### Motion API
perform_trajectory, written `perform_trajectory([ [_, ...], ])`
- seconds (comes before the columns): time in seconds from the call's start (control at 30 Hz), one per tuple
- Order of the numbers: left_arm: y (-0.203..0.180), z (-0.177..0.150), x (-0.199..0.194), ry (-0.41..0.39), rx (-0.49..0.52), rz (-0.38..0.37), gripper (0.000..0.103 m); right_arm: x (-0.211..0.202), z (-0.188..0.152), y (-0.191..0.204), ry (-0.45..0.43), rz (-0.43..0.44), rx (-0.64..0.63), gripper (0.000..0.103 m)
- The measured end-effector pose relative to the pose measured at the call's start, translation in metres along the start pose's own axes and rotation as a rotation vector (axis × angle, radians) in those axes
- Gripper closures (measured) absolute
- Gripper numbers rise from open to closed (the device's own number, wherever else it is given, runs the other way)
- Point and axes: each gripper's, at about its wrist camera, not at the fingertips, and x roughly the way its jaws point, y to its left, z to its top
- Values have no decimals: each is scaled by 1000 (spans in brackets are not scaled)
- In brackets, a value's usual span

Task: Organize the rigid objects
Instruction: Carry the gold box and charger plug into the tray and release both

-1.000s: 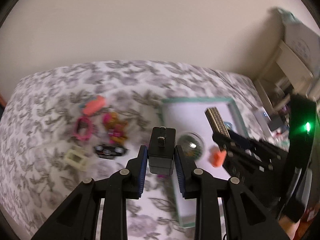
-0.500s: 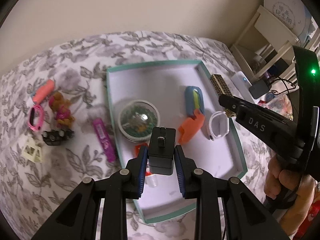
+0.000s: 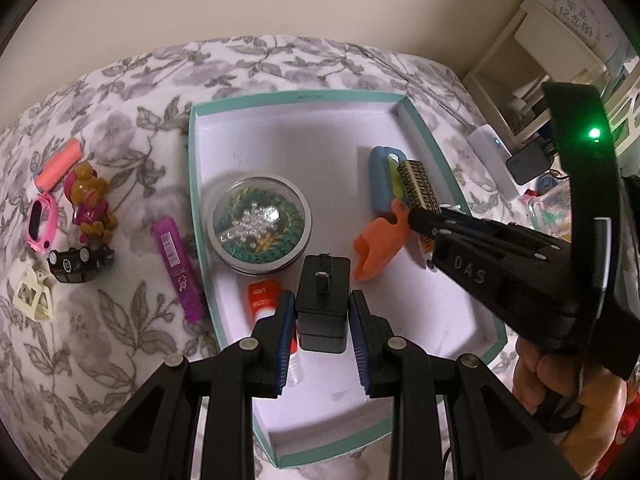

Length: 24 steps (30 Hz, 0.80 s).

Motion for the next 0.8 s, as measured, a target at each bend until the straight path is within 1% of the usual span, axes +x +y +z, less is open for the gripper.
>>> perform_trajectory([
  [0.2, 0, 1, -2, -8, 2, 19, 74, 0, 0, 4, 4, -18, -12, 79],
  [0.27, 1, 2, -4, -13, 0, 35, 73, -1, 1, 5, 3, -26, -9, 79],
  [0.3, 2, 3, -4, -13, -4, 34, 68, -2, 2, 5, 0, -28, -7, 79],
  [0.33, 4, 3, -5, -13, -13, 29, 62, -3, 3, 5, -5, -29, -4, 77],
  [0.4, 6, 4, -8, -11, -25, 20, 59, -8, 4, 6, -17, -20, 4, 71],
  [0.43, 7, 4, -10, -11, -27, 18, 59, -10, 5, 6, -21, -18, 4, 66],
  [0.57, 10, 7, -24, -34, -40, 20, 58, -27, 9, 12, -69, -22, -12, 65],
  [0.67, 16, 12, -43, -78, -64, 25, 56, -48, 12, 17, -124, -20, -27, 65],
  [0.73, 21, 15, -57, -110, -82, 43, 47, -62, 14, 21, -162, -15, -39, 65],
  [0.8, 26, 17, -68, -141, -99, 55, 46, -73, 15, 25, -189, -9, -50, 65],
])
